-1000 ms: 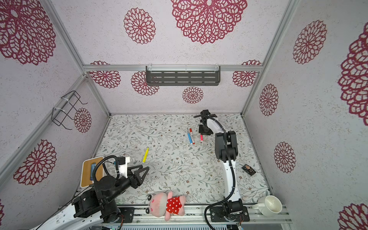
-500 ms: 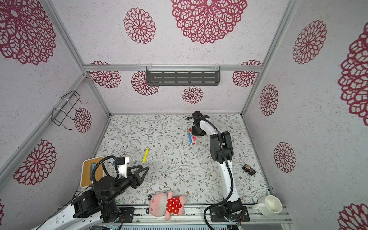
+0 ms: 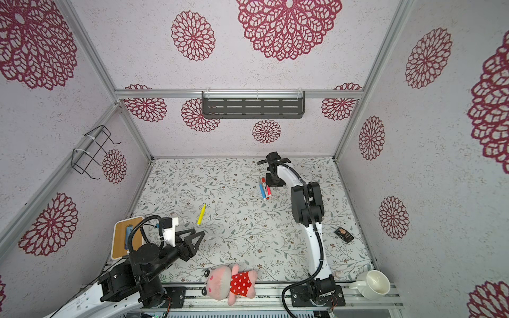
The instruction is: Insert the pens into the pen caps
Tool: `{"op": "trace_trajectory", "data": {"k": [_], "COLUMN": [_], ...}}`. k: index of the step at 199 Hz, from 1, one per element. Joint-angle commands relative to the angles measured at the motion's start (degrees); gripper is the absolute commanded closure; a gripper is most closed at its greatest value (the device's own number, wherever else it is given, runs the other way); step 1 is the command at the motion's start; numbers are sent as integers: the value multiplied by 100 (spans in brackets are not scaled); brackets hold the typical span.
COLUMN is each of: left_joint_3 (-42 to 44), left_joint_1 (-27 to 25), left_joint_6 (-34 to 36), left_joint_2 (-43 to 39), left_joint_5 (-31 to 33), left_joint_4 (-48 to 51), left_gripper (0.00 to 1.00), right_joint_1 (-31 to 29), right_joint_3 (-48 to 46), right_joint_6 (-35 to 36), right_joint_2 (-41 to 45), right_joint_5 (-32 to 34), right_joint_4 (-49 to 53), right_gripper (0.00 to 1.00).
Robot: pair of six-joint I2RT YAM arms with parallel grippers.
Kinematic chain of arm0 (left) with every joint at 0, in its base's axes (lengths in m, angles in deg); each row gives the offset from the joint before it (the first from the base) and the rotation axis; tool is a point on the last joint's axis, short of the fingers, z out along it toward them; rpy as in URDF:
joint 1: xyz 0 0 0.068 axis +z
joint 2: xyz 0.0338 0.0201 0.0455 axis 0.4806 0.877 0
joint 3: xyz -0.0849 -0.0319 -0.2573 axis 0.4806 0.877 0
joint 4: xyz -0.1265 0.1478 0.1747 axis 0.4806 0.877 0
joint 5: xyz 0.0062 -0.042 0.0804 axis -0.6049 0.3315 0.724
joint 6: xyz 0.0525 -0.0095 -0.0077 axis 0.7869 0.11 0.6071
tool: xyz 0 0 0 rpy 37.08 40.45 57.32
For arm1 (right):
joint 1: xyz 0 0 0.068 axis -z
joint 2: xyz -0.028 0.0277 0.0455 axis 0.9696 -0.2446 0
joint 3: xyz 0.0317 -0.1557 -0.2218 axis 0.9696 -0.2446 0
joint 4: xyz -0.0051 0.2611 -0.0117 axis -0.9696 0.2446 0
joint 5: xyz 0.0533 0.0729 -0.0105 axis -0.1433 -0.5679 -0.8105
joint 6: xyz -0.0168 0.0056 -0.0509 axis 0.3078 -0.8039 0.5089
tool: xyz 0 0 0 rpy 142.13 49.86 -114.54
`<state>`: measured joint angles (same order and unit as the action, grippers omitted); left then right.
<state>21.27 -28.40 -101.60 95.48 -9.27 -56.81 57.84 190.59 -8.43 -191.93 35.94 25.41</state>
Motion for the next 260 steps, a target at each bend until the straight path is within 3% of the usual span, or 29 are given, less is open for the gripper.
{"op": "trace_trajectory", "data": {"k": [1,40,90,139,164,214,260], "left_joint_3": [-258,-851,-1302,-1618,-1819,-2243,-2489], "left_joint_1": [-36,178,1885,2769,3056,3415,3542], "left_joint_6": [11,89,173,442,556,797,907], "left_joint_2": [200,1357,2573,4093,4776,5849,6628], "left_joint_5": [333,510,-1040,-1676,-1823,-1843,-1742], "left_joint_4": [91,395,197,-5,-75,-115,-9], "left_gripper": [38,34,35,35,36,38,38], "right_joint_1": [33,-47,-480,-782,-998,-1104,-1109], "right_joint_3": [-58,-779,-1861,-3521,-4208,-5771,-6778], "right_joint_6": [-15,-176,-84,-215,-318,-649,-862], "right_joint_2": [880,1758,2897,4156,4590,5577,6340], "right_joint_5": [84,-78,169,-86,-36,-547,-668], "right_joint_4": [-28,-422,-650,-1373,-1594,-2467,-2832], "right_gripper": [63,62,61,60,60,59,58]}}
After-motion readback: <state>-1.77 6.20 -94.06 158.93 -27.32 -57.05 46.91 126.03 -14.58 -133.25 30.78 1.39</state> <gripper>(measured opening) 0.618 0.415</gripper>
